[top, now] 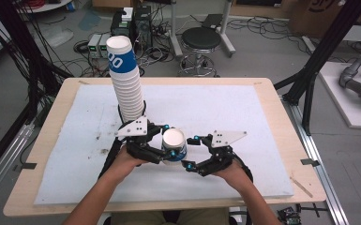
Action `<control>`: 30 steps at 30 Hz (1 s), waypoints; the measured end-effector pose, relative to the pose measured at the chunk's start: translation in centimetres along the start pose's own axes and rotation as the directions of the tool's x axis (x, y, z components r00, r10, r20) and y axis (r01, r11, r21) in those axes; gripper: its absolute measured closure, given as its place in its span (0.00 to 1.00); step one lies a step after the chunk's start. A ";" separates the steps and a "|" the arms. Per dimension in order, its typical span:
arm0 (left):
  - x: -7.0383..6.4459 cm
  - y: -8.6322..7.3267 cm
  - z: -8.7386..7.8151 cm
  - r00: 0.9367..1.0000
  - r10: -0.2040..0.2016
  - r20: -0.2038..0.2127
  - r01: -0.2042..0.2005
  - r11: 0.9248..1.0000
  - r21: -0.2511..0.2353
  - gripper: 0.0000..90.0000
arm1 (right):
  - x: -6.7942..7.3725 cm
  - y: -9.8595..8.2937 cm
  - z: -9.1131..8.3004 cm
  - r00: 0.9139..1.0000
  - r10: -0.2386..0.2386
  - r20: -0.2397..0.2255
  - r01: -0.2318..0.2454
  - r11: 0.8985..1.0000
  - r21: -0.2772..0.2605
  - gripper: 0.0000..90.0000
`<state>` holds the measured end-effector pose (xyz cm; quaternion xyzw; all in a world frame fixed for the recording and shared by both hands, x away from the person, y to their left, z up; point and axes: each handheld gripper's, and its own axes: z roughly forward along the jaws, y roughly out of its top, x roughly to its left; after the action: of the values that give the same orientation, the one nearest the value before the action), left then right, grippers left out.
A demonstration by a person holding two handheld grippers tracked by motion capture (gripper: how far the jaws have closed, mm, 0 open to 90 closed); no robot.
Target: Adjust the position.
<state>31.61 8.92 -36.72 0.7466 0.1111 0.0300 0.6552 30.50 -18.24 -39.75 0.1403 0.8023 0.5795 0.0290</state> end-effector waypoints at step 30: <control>-0.2 0.2 0.1 0.999 -0.038 0.014 0.038 0.999 0.024 0.18 | 0.1 0.8 0.8 0.997 -0.070 -0.026 0.072 0.994 0.082 0.31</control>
<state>31.42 8.79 -36.50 0.7523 0.1209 0.0110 0.6476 30.69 -17.26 -39.20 0.1060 0.8304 0.5459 0.0348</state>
